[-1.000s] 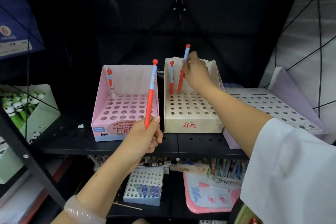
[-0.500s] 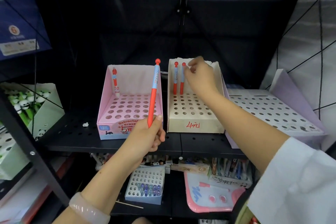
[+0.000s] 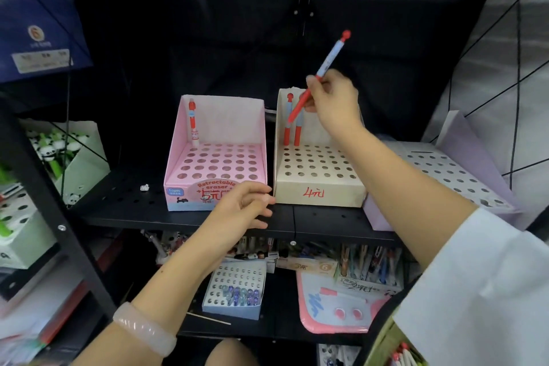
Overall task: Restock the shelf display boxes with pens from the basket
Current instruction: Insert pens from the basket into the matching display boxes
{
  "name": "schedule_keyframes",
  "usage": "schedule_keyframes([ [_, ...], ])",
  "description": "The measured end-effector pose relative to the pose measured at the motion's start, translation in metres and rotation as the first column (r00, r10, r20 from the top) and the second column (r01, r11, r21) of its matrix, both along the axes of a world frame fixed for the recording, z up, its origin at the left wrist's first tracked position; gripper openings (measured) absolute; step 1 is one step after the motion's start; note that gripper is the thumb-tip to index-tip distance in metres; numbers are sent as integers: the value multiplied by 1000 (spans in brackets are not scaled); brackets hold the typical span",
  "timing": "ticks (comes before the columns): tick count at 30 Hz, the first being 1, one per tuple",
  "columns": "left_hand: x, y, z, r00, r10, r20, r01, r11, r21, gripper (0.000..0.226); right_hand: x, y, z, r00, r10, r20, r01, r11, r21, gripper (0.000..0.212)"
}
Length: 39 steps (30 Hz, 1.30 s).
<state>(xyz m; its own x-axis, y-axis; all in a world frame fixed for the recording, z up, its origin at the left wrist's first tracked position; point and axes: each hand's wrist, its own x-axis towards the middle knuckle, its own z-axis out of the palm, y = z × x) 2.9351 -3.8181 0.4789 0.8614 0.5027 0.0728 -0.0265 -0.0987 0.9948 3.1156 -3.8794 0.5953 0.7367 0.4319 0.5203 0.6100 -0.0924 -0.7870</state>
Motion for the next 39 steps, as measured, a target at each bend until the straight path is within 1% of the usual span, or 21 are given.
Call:
schedule_keyframes([
  [1,-1,1,-1,1000,-11,4,11,1000,5,16,6,3,-7,998,-40,50,43,997,-64,13],
  [3,-3,3,-1,1000,-21,18,21,1000,13,18,12,10,-23,988,-61,140,86,980,-178,14],
  [5,-5,5,-1,999,-23,25,22,999,26,19,16,18,-37,979,-70,194,118,961,-249,17],
  [7,-6,7,-1,999,-21,33,20,999,27,19,21,23,-47,978,-78,194,132,950,-284,20],
  [11,-9,9,-3,999,-8,53,7,1000,15,18,25,29,-51,982,-73,175,121,951,-283,23],
  [16,-8,8,-3,997,-24,67,22,999,33,18,26,32,-50,974,-74,213,133,950,-283,26],
  [18,-8,8,-3,997,-31,71,29,999,30,18,27,35,-54,974,-71,215,146,923,-357,25],
  [20,-10,9,-3,997,-37,72,34,999,32,18,27,37,-63,977,-50,208,145,868,-475,23],
  [22,-12,10,-3,996,-40,73,38,998,41,19,26,39,-70,979,-33,201,142,820,-555,24],
  [26,-18,17,4,996,-31,88,27,998,48,19,24,37,-65,984,-60,166,151,775,-614,24],
  [30,-17,23,25,991,-25,133,20,999,40,18,16,26,-36,978,-73,196,179,775,-606,24],
  [31,-16,24,34,988,-47,145,40,998,47,18,11,21,-27,981,-54,187,155,795,-586,20],
  [33,-11,29,56,977,-128,169,114,989,92,18,0,12,-8,992,36,120,34,843,-536,4],
  [34,-9,32,70,969,-181,168,159,978,132,19,-5,7,1,991,110,80,-50,840,-541,7],
  [35,-6,36,84,959,-236,155,207,961,182,19,-10,2,10,981,195,14,-153,807,-570,14],
  [37,4,47,113,932,-350,92,308,901,305,20,-14,-5,27,934,311,-175,-348,687,-638,25],
  [38,9,54,125,918,-395,42,351,857,378,20,-16,-8,33,913,318,-255,-405,632,-661,30],
  [39,15,62,136,905,-426,-6,382,803,457,20,-16,-9,39,902,302,-307,-430,601,-673,34],
])
